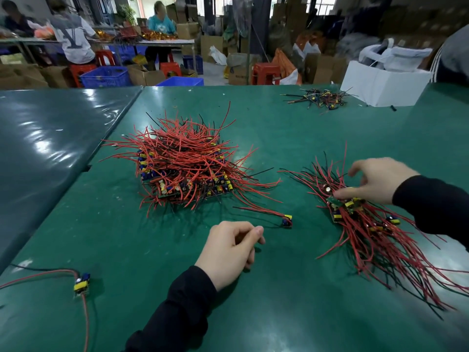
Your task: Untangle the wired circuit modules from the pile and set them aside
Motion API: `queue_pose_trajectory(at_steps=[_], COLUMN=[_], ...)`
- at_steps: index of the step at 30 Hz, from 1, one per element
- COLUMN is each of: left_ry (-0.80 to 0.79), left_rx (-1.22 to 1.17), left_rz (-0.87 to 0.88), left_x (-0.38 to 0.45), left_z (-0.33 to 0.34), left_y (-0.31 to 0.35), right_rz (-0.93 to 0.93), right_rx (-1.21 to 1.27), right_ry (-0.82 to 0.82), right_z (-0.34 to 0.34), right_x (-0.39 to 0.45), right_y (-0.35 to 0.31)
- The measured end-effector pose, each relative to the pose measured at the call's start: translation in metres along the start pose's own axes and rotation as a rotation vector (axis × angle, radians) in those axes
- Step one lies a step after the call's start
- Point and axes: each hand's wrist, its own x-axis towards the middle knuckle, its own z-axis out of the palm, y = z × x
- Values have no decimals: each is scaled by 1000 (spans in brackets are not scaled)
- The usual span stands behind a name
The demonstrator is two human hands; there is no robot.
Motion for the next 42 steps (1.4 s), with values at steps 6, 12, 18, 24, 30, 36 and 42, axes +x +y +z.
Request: queue_pose_trajectory(at_steps=[6,12,18,24,30,36,42], left_ry=[104,211,198,138,317,353,45], left_rx=[-18,-73,-87,-362,-403,-34,261], left_rz=[-17,-80,-138,-177,-59,398,645], left_x=[2,3,5,4,4,-2,-11], left_z=[0,-8,-6,-3,-5,2,12], left_y=[0,-1,-2,5,9,14,15], right_rz=[-352,-328,-338,-154,-298,-2,55], right_rx=[332,288,1073,1664,1520,1839,1968], right_ry=[172,-49,-177,-454,-214,-130,-338], right_z=[-6,39,43,58,49,49,47], right_x=[-23,-29,-34,-46,-56,-64,-62], right_y=[-63,-108,-116,-129,-129,-135,-131])
